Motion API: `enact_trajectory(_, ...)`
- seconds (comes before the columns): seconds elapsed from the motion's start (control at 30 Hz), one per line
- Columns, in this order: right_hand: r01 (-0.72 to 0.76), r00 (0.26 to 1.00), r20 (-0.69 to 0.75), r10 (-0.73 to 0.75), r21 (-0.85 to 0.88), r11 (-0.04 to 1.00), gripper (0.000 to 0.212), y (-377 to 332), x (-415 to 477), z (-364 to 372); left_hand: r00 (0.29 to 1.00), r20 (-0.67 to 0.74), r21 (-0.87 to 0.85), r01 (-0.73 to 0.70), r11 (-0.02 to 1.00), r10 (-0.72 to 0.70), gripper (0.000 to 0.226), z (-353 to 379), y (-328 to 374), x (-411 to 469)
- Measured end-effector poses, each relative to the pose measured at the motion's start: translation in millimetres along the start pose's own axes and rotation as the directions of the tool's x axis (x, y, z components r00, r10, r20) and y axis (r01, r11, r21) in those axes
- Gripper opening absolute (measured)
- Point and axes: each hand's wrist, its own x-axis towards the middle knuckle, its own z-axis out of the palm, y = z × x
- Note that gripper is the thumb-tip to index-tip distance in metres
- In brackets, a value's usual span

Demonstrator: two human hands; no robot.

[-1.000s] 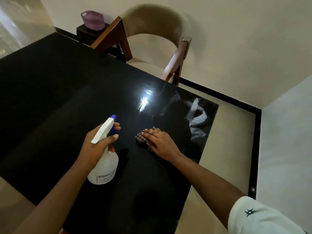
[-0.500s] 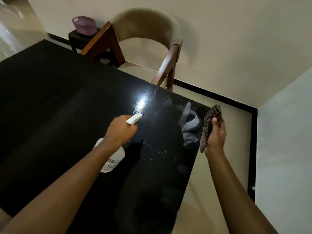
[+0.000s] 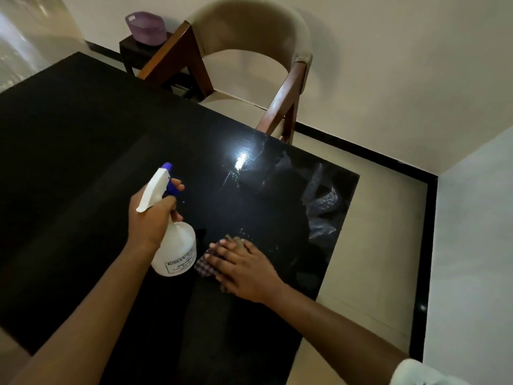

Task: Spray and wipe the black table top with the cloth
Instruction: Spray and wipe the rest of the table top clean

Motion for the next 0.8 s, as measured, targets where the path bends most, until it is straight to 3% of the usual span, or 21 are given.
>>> enact_trajectory(0.1,-0.195,0.980,-0.052,0.194,-0.011,0.981,0.056,55.5,14.2,-17.1,0.998,-0.053,-0.010,-0.037,0.999,0.037,0.044,0.6,-1.4,-0.5)
enact_trajectory(0.17,-0.406,0.913,-0.037,0.406,0.001,0.914,0.064,97.0,20.1,-32.8,0.995,-0.081,-0.024,-0.063,0.998,0.061,0.047,3.6,-0.7,-1.2)
enact_trajectory(0.23,-0.488,0.873,-0.008,0.488,-0.020,0.873,0.067,118.8,19.2,-38.9,0.992,-0.095,-0.050,-0.091,0.995,0.086,0.052,8.1,1.3,-2.2)
enact_trajectory(0.3,-0.442,0.897,-0.016,0.442,-0.049,0.896,0.064,110.9,14.0,-36.7,0.989,-0.104,-0.062,-0.109,0.992,0.102,0.055,13.7,2.1,-3.0)
enact_trajectory(0.4,-0.125,0.992,-0.030,0.124,-0.034,0.992,0.055,64.7,0.3,-17.7,0.984,-0.147,-0.074,-0.114,0.991,0.102,0.053,21.7,5.3,-4.5)
enact_trajectory(0.47,0.031,1.000,0.001,-0.031,0.002,1.000,0.052,44.4,3.2,-6.9,0.983,-0.145,-0.069,-0.121,0.990,0.110,0.057,24.3,6.5,-5.2)
enact_trajectory(0.6,0.075,0.995,0.059,-0.075,0.000,0.997,0.054,66.1,48.7,-10.1,0.985,-0.061,-0.031,-0.162,0.986,0.160,0.057,16.5,-3.8,-5.1)
enact_trajectory(0.7,-0.151,0.989,0.008,0.151,-0.032,0.988,0.055,108.0,86.7,-23.5,0.975,-0.014,-0.032,-0.223,0.974,0.222,0.057,5.9,-11.4,-4.9)
enact_trajectory(0.8,-0.439,0.897,-0.056,0.438,-0.002,0.899,0.052,135.2,110.4,-33.8,0.964,0.009,-0.024,-0.267,0.963,0.267,0.048,1.2,-17.4,-4.2)
